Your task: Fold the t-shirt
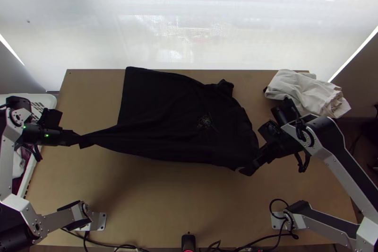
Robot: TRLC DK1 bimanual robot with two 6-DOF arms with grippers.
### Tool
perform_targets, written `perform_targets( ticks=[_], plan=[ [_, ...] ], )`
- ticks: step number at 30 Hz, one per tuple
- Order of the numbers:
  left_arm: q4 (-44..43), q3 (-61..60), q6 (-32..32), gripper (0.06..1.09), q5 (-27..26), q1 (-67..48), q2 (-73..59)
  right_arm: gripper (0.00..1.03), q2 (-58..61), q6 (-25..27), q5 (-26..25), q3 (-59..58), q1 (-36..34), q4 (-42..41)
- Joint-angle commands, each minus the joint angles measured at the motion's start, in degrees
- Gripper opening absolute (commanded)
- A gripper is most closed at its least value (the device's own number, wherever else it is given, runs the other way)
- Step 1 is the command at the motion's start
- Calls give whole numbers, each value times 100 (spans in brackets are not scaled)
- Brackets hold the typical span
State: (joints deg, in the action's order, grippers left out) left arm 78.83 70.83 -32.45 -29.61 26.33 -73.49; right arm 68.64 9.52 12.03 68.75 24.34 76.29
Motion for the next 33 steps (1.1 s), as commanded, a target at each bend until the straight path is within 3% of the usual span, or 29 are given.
perform_targets(
  ticks=[1, 11, 19, 33],
  plan=[
    [282, 379, -209, 9, 78, 48, -165, 3, -141, 252, 115, 24, 1, 729],
    [300, 1012, -218, 9, -1, -216, -719, 3, 237, 1158, 142, 437, 36, 703],
    [221, -122, -192, 9, -98, -1552, -60, 3, 229, 1351, 133, -195, 695, 677],
    [317, -2117, -51, 9, 86, -2765, 1382, 3, 132, 1641, 133, -1408, 985, 668]
  ],
)
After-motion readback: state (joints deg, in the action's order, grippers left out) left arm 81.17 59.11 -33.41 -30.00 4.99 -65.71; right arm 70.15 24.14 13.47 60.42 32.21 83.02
